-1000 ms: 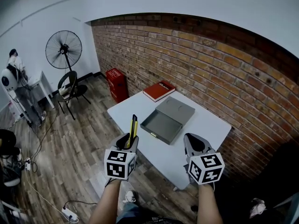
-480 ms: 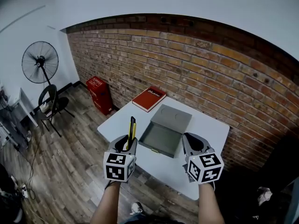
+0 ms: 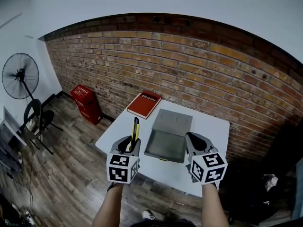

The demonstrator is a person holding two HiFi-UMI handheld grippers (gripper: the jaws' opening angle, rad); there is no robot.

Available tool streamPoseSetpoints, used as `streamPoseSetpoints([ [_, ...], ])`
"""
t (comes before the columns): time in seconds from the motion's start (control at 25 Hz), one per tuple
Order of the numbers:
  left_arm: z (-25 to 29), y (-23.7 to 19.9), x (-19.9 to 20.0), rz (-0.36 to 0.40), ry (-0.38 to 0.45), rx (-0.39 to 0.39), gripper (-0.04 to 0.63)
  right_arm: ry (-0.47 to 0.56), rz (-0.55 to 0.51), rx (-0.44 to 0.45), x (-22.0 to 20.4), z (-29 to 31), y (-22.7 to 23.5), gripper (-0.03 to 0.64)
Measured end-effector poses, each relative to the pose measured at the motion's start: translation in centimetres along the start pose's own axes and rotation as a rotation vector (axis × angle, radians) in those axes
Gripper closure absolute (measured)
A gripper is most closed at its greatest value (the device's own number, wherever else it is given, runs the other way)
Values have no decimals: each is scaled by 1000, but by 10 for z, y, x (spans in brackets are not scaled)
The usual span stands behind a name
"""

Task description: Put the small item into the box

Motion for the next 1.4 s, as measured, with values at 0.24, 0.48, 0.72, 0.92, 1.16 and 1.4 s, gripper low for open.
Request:
streamPoseSetpoints([
  [0.24, 13, -15, -5, -1, -6, -65, 466, -7, 2, -59, 2, 9, -8, 595],
  [0.48, 23, -18, -4, 9, -9, -109, 466, -10, 4, -94, 3, 14, -8, 595],
  [0.72, 37, -21, -5, 17, -14, -126, 466, -1, 18, -119, 3, 20, 2, 595],
  [0.92, 55, -21, -2, 34, -15, -121, 466, 10, 17, -119, 1, 30, 16, 595],
  [1.16, 85, -21, 7, 47, -25, -100, 466, 20, 30, -117, 4, 51, 48, 595],
  [1.4, 127, -16, 15, 58, -41, -89, 466, 20, 30, -106, 5, 74, 86, 597],
])
Point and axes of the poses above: the fingertips, and each gripper's own axes: z forward along the fingers, y to its right, x out of its top, the point moved 1 cm from there along -z, backward along the fingers, and after that the axes turned 4 degrees about -x, right-handed, at the moved point
